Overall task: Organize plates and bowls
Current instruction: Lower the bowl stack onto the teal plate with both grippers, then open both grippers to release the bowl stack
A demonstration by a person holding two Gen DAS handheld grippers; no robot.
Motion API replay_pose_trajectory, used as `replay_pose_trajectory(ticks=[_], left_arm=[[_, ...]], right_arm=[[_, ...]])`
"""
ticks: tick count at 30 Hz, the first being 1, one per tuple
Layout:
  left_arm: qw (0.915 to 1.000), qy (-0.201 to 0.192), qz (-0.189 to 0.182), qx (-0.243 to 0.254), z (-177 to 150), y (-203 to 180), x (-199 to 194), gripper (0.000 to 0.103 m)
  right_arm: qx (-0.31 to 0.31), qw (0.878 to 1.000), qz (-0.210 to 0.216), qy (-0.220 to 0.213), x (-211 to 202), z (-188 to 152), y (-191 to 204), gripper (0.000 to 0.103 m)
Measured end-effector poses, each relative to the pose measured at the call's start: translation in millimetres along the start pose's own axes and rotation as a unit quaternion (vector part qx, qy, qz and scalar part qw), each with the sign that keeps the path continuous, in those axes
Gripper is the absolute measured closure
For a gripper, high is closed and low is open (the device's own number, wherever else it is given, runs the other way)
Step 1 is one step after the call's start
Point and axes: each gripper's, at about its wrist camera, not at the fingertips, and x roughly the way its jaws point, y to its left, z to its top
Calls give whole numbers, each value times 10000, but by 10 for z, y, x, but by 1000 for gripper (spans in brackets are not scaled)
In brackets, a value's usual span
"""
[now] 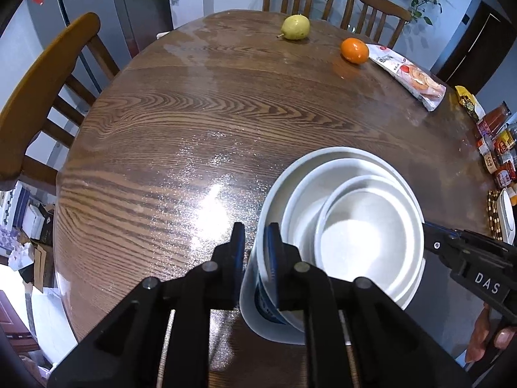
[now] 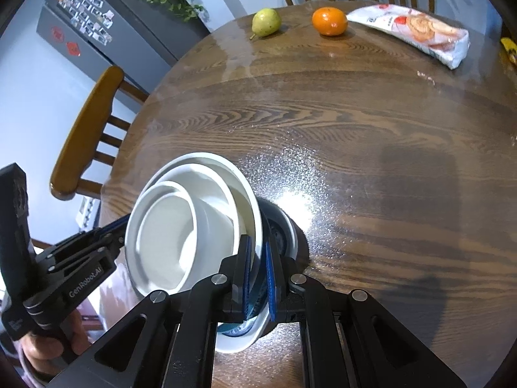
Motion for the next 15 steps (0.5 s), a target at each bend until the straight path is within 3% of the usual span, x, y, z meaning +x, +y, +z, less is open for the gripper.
replay_pose_trajectory(ticks=[3,6,11,15], left_arm=[[10000,-41,46,-22,-13,0,-8,86],[9999,-77,84,-119,-26,32,-15,76],[9992,-95,119,-360,-47,132,-10,50],[9991,-113,127,-399,-65,115,-15,47]], right_arm=[[-40,10000,-43,-23,-2,-4,14,93],[-66,9999,-92,-52,-6,-9,20,93],[-78,9997,-177,-127,-28,-25,-10,93],[-96,9996,-211,-162,-47,-26,-27,93]])
